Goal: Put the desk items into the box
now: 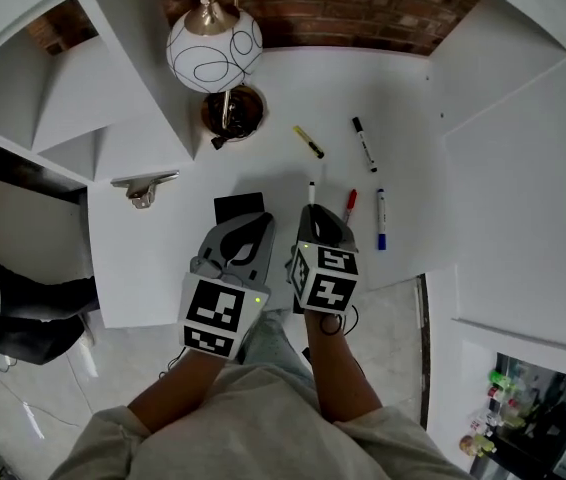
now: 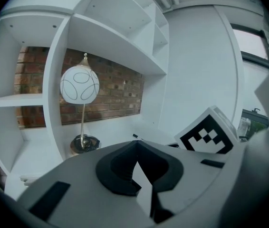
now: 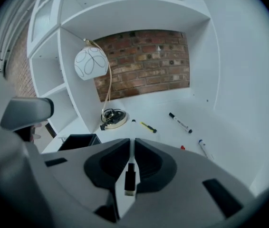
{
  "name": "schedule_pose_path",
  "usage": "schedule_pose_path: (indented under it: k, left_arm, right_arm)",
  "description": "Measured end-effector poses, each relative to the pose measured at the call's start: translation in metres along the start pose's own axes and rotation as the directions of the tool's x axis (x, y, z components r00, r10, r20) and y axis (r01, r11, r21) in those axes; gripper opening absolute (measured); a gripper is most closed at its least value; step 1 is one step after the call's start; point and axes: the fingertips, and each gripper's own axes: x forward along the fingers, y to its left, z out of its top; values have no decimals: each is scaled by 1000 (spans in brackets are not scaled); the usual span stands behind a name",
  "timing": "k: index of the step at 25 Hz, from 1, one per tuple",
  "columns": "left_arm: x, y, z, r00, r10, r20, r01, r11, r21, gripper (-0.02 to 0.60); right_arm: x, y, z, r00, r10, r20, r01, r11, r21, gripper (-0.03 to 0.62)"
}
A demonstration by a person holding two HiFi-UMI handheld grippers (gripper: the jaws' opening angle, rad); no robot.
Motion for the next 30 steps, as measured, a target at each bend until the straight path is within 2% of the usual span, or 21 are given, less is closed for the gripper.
schedule_pose_path:
  k: [8,12,18,23,30]
  left_arm:
    - [-21,-2,35,997,14,79,-17,999,27,8]
    - [-30,-2,45,993,27,111,-32,999,43,8]
    - [-41,2,46,989,50,137,-56,998,36,8]
    - [-44,8,43,987,54,149,-55,998,4,8]
    - [-49,18,43,983,74,166,-75,997,0,8]
  right_arm:
    - [-45,18,50,984,-2,179,20,995,-101,48]
    - [-61,28,70,959,21,282,18,991,-135,48]
    - [-77,37,86,914,36,404,16,992,-125,48]
    - [-82,41,93,881,54,470,3,993,-120,48]
    - [-82,66,101,850,136,510,-53,983,-175,48]
